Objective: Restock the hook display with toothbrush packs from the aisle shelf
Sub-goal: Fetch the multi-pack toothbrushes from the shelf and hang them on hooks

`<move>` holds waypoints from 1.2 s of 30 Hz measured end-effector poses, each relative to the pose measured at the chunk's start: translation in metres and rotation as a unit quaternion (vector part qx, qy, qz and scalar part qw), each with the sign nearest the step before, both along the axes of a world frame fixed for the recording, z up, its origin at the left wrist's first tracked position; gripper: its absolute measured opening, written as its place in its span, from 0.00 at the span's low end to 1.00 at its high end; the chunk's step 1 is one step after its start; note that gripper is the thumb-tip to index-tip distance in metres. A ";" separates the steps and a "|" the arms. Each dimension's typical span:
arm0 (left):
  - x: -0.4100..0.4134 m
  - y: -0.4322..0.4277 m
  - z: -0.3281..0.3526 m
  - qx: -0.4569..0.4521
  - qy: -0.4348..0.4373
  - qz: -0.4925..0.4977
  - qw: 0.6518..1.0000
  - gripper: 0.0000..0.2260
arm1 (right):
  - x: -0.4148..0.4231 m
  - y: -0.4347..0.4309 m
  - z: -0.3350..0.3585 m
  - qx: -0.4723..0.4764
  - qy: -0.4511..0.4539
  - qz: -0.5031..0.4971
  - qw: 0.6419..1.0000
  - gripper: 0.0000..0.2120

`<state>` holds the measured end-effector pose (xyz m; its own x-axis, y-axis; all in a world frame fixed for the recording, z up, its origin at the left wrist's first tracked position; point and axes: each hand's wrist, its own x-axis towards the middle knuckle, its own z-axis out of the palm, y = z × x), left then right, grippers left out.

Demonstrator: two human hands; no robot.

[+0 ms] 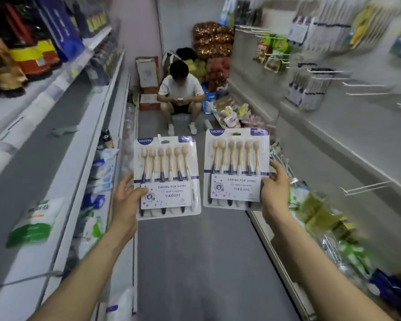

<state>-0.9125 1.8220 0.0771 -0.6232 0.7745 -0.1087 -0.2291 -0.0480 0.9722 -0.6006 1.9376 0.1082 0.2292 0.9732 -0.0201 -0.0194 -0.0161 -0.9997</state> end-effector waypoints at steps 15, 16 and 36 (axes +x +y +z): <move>-0.055 0.300 0.016 0.003 0.037 -0.113 0.993 0.25 | -0.030 0.207 0.008 -0.023 0.034 -0.133 0.990 0.25; -0.062 0.321 0.014 -0.003 0.042 -0.127 0.991 0.24 | -0.038 0.219 0.006 -0.026 0.027 -0.150 0.988 0.24; -0.059 0.676 0.027 0.011 0.038 -0.329 0.944 0.23 | -0.057 0.434 0.001 -0.016 0.052 -0.357 0.933 0.19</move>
